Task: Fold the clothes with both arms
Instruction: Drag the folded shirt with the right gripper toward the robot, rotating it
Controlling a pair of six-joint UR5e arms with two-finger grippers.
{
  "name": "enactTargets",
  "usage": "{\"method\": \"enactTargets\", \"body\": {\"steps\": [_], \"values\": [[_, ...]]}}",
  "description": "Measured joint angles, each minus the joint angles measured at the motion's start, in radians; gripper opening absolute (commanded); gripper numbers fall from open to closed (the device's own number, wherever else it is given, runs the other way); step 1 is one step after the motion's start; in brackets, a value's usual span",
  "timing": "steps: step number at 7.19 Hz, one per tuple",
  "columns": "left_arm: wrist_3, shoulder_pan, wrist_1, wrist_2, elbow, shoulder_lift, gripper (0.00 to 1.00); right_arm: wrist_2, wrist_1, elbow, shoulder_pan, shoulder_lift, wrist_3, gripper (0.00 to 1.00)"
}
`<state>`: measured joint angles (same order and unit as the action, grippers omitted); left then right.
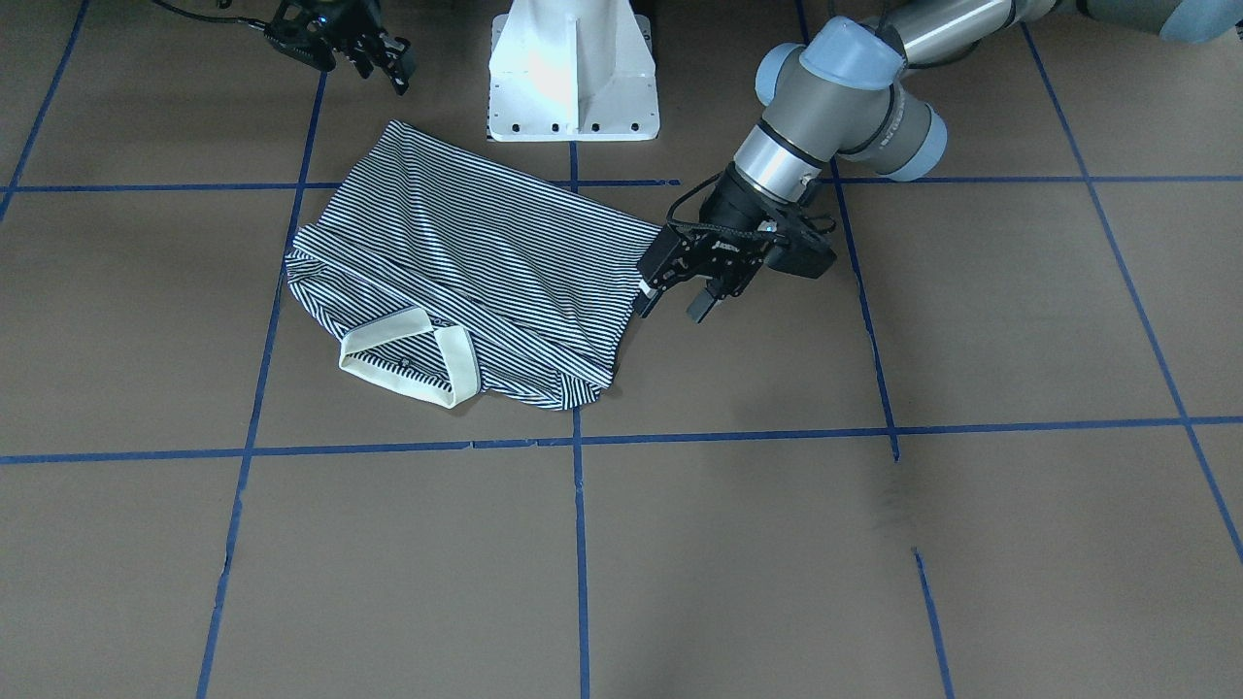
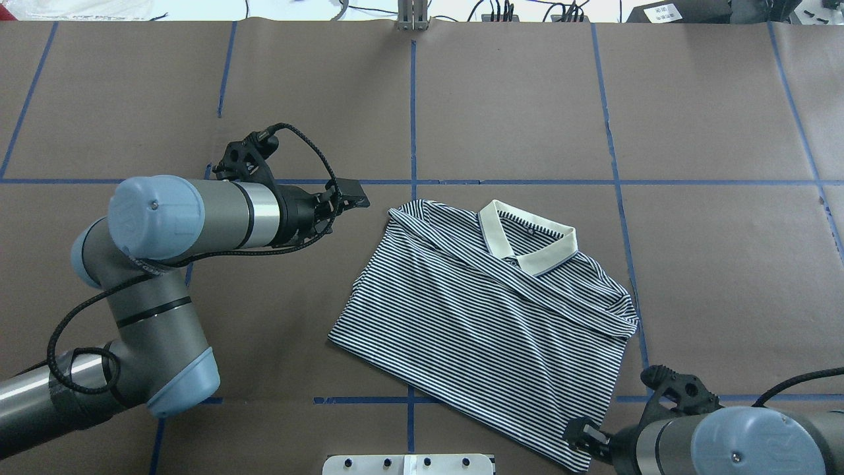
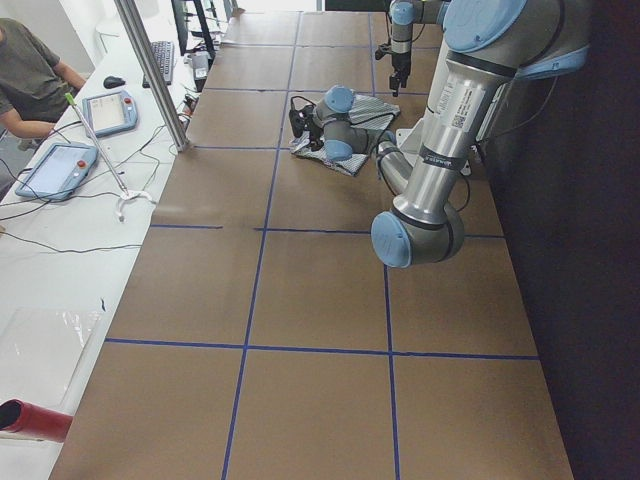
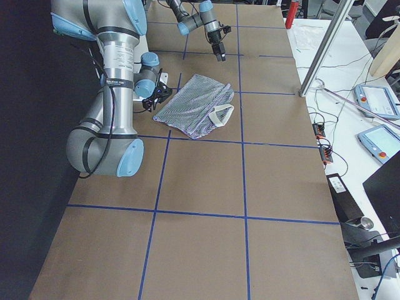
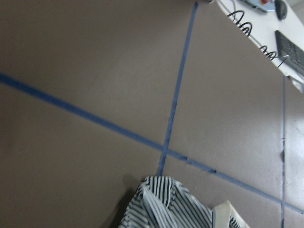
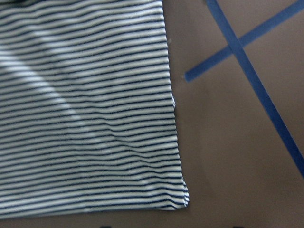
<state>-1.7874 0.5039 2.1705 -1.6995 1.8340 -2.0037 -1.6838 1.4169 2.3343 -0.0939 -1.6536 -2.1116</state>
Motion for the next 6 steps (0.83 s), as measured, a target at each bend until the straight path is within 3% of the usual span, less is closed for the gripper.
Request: {"method": "enactTargets", "body": {"steps": [3,6], "values": [[-0.057,-0.141,-0.206,0.096,0.065,0.039,0.79,0.089,0.0,-0.056,-0.224,0.121,0.046,1.0],[-0.059,-0.209,-0.297,0.146,0.061,0.068,0.76,0.106,0.0,-0.105,-0.288,0.18,0.098,1.0]]}}
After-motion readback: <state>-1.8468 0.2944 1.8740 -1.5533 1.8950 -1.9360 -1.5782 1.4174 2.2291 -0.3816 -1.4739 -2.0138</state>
